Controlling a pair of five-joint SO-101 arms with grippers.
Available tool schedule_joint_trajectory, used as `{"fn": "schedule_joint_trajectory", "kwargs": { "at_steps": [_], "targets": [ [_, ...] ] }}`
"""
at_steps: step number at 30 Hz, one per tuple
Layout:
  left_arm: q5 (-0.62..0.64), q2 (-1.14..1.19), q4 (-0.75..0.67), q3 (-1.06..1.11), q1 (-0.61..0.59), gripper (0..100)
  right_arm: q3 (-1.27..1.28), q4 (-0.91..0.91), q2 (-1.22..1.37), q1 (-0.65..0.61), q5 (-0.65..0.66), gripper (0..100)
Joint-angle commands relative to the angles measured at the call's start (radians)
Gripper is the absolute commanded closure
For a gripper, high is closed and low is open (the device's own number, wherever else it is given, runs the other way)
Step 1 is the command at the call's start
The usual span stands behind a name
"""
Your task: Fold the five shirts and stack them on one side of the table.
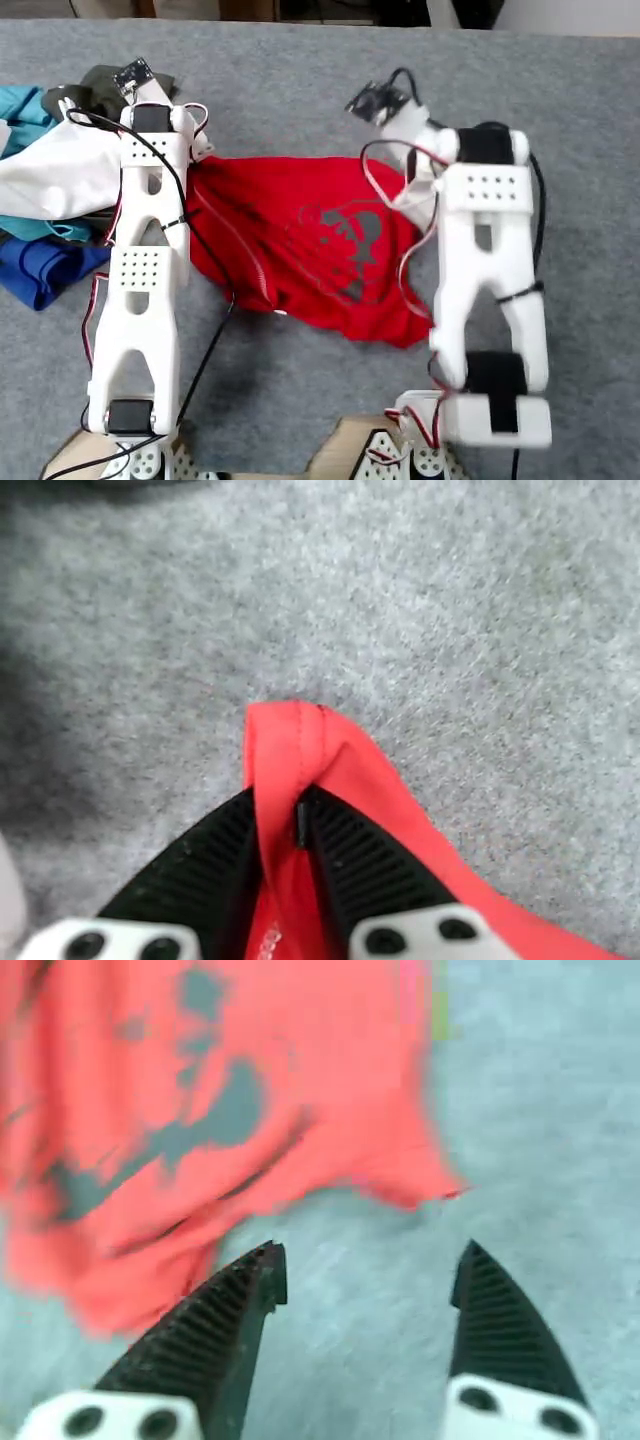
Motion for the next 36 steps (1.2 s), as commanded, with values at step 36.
{"fn": "schedule_joint_trajectory", "kwargs": {
  "at_steps": [36],
  "targets": [
    [-0.008, -0.019, -0.008, -0.046, 0.002, 98, 0.03, -0.077, 0.303, -0.208, 0.104, 80.0]
  ]
}}
